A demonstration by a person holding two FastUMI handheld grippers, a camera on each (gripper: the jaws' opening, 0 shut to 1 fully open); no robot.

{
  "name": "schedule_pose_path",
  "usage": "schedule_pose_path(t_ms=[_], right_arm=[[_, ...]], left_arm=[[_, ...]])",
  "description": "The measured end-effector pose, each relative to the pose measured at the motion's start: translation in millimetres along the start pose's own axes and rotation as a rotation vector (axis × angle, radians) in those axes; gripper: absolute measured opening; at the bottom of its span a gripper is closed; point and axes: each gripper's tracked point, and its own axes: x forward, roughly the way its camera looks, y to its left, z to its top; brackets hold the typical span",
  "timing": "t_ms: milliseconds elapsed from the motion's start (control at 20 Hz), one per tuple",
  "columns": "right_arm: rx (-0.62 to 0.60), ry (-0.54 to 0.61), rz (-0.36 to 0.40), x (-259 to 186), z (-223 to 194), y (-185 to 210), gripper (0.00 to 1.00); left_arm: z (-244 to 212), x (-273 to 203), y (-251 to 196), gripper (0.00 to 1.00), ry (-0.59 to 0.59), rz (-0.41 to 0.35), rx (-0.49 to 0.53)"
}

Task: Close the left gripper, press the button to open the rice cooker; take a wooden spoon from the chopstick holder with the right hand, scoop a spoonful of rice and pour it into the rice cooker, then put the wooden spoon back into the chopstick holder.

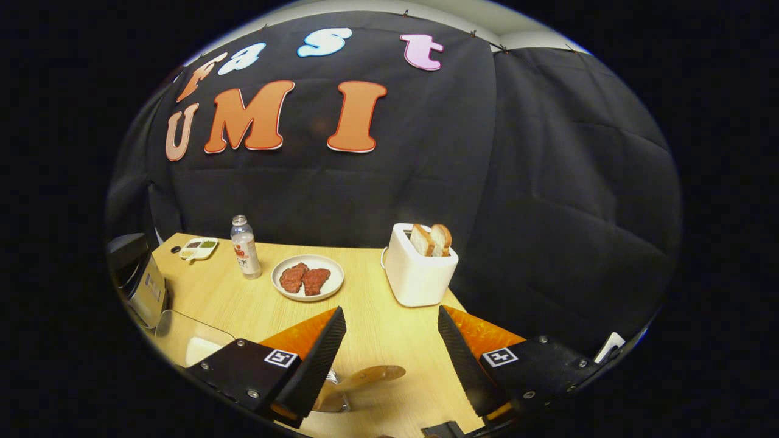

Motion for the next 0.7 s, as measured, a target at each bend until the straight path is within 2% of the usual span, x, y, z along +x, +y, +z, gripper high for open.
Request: schedule_pose_path(t_ms=[100, 250, 350, 400, 450, 500, 600, 700], right_arm=[[0.012, 0.044, 0.021, 2, -15, 1, 0.95], [0.037, 0.108, 0.049, 8, -37, 3, 0.94], [0.075, 0.138, 0.065, 13, -48, 5, 0.94], [0.098, 0.158, 0.083, 14, -55, 8, 0.92], [0.125, 0.197, 0.098, 13, -64, 12, 0.89], [0.155, 0.231, 0.110, 12, -74, 15, 0.89], [0.216, 0.248, 0.124, 16, -79, 20, 0.87], [0.269, 0.301, 0.137, 18, -96, 24, 0.83]], left_arm=[[35, -12, -1, 0.05, -0.135, 0.039, 0.046], [78, -38, -2, 0.05, -0.311, 0.061, 0.058], [81, -52, -6, 0.05, -0.344, 0.049, 0.055], [79, -58, -5, 0.02, -0.361, 0.039, 0.043], [76, -61, -5, 0.05, -0.366, 0.029, 0.031], [73, -62, -8, 0.02, -0.366, 0.011, 0.018], [65, -65, -18, 0.09, -0.358, -0.038, 0.009], [63, -67, -19, 0.27, -0.373, -0.041, 0.015]])
